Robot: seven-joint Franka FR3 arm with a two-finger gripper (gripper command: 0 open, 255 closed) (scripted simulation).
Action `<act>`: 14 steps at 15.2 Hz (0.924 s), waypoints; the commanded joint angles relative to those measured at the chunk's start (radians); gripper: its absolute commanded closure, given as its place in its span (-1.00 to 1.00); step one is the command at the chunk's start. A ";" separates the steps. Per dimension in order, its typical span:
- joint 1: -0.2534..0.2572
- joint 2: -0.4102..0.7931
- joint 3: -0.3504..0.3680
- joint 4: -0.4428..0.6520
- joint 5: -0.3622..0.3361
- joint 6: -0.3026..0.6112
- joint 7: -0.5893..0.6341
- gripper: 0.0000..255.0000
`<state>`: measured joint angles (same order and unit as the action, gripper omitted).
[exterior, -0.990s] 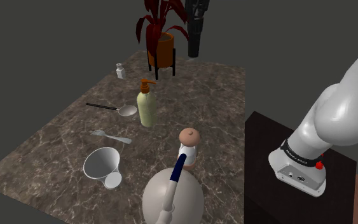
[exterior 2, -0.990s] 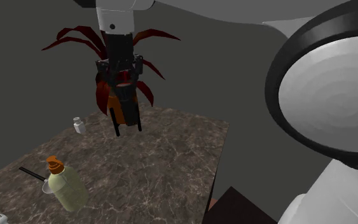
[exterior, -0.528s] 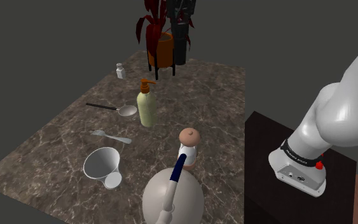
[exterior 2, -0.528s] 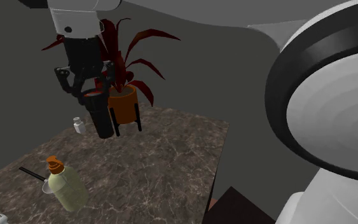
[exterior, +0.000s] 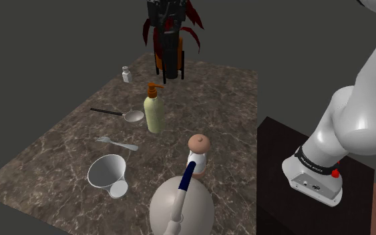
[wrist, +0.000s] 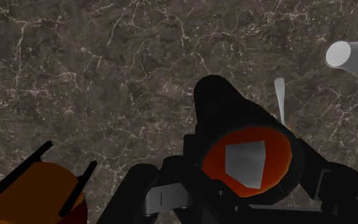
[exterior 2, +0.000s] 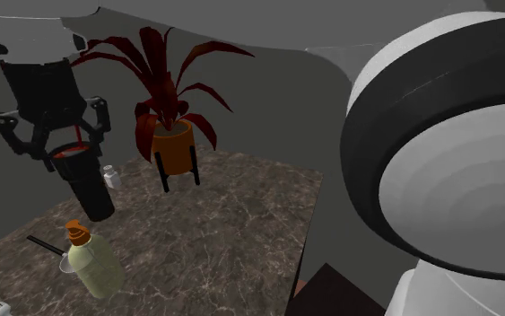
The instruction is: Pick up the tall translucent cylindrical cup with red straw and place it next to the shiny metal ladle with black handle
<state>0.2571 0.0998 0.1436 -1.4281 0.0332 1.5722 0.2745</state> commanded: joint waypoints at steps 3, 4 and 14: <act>0.057 0.087 0.039 0.114 -0.023 -0.024 0.095 1.00; 0.073 0.110 0.048 0.145 -0.031 -0.031 0.118 1.00; 0.169 0.242 0.086 0.275 -0.074 -0.029 0.240 1.00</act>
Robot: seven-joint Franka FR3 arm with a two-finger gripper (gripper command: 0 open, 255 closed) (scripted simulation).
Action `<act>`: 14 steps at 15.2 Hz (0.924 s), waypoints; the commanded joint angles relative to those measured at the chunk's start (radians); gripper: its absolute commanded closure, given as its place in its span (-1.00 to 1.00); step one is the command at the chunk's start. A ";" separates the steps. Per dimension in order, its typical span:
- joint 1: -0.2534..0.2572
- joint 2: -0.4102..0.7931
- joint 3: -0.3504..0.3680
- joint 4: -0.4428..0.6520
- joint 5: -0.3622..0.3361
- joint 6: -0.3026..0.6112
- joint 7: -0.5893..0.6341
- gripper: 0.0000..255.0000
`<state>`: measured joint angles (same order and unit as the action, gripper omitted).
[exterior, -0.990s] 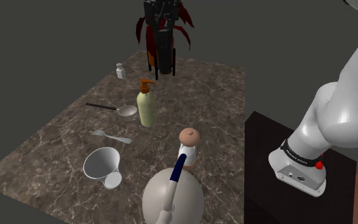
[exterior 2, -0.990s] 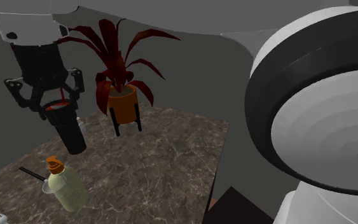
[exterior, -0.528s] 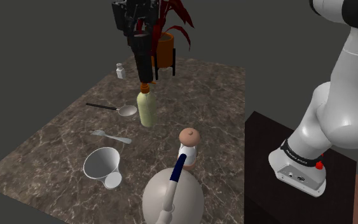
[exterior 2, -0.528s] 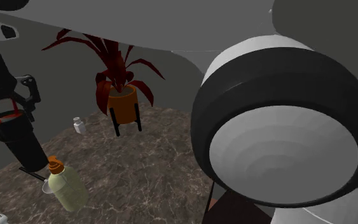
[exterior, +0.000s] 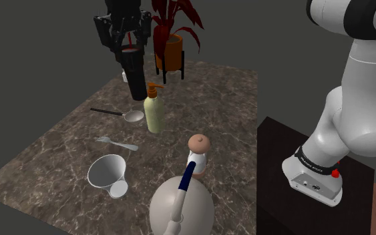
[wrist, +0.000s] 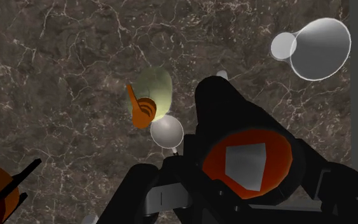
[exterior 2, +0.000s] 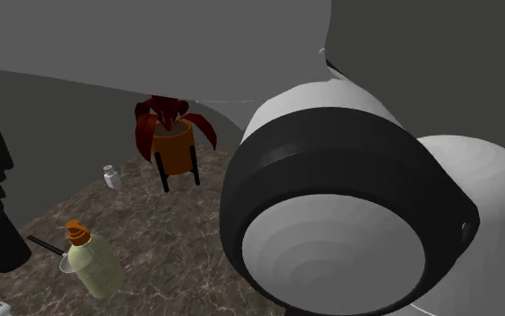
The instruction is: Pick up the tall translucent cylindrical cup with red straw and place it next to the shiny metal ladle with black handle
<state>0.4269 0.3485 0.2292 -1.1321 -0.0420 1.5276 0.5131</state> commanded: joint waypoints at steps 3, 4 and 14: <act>-0.006 -0.026 0.000 -0.091 0.006 0.067 -0.001 1.00; -0.008 -0.032 0.000 -0.113 0.007 0.083 -0.002 1.00; -0.018 -0.064 -0.002 -0.295 0.015 0.233 -0.008 1.00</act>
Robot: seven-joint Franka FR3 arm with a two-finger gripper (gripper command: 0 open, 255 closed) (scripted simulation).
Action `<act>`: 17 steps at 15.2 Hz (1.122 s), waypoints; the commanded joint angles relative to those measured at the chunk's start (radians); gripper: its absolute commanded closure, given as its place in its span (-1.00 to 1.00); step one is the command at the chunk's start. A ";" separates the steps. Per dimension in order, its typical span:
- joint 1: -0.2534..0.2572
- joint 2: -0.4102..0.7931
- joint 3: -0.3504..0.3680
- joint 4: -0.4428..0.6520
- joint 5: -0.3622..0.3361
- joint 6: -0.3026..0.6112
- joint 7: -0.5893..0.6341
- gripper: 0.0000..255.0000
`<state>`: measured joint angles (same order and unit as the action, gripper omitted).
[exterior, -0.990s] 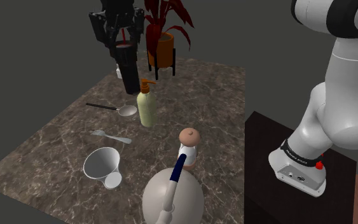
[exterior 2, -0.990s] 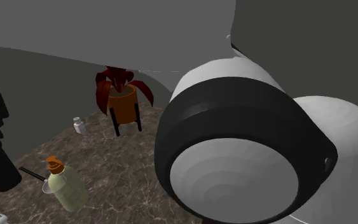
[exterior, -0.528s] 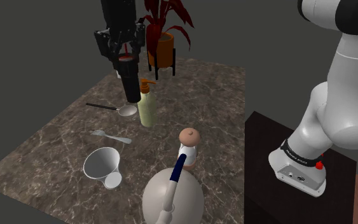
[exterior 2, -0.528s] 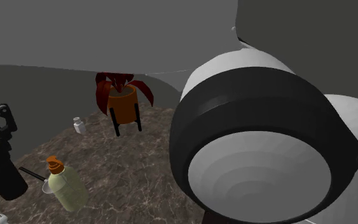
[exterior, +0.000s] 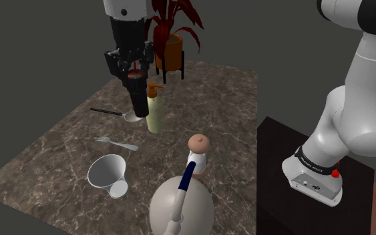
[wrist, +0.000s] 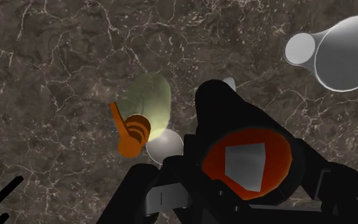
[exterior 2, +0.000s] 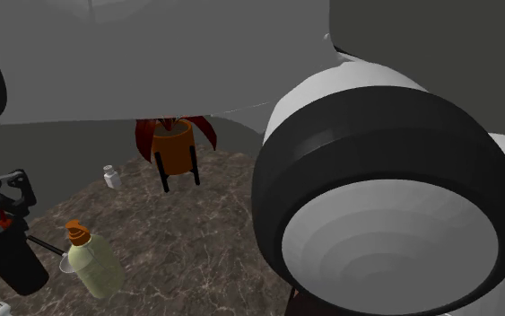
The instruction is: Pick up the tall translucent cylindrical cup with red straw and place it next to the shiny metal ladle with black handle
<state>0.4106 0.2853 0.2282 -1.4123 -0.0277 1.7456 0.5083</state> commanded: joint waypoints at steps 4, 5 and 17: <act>-0.004 -0.004 -0.002 -0.074 0.001 0.071 -0.004 1.00; -0.005 -0.005 -0.002 -0.088 0.001 0.084 -0.005 1.00; -0.007 0.011 -0.005 -0.228 -0.003 0.239 -0.005 1.00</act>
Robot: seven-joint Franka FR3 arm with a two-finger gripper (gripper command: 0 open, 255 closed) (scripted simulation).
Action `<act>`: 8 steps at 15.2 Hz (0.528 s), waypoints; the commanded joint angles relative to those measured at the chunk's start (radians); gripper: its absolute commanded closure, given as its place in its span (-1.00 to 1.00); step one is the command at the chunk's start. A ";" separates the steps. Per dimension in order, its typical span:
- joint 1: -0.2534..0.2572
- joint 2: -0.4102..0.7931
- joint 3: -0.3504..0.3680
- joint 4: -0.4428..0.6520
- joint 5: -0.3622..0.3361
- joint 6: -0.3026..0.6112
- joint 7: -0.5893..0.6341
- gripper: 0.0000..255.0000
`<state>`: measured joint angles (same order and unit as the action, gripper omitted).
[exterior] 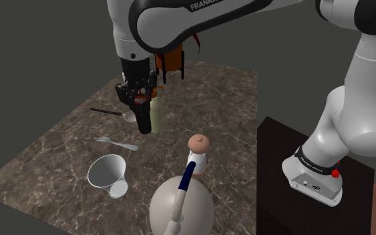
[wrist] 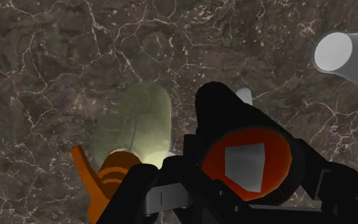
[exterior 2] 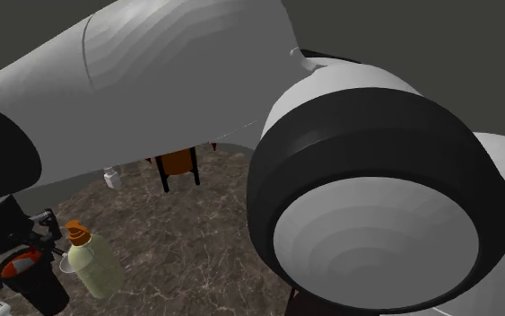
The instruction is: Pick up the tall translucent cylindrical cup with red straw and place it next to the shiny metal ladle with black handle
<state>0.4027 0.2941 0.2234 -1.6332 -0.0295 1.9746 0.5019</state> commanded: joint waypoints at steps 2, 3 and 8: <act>0.001 0.008 -0.001 -0.026 -0.002 0.035 0.002 1.00; 0.001 0.011 -0.001 -0.036 -0.003 0.047 0.002 1.00; 0.002 0.030 -0.003 -0.078 -0.008 0.108 0.003 1.00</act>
<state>0.4042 0.3192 0.2211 -1.7031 -0.0360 2.0693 0.5050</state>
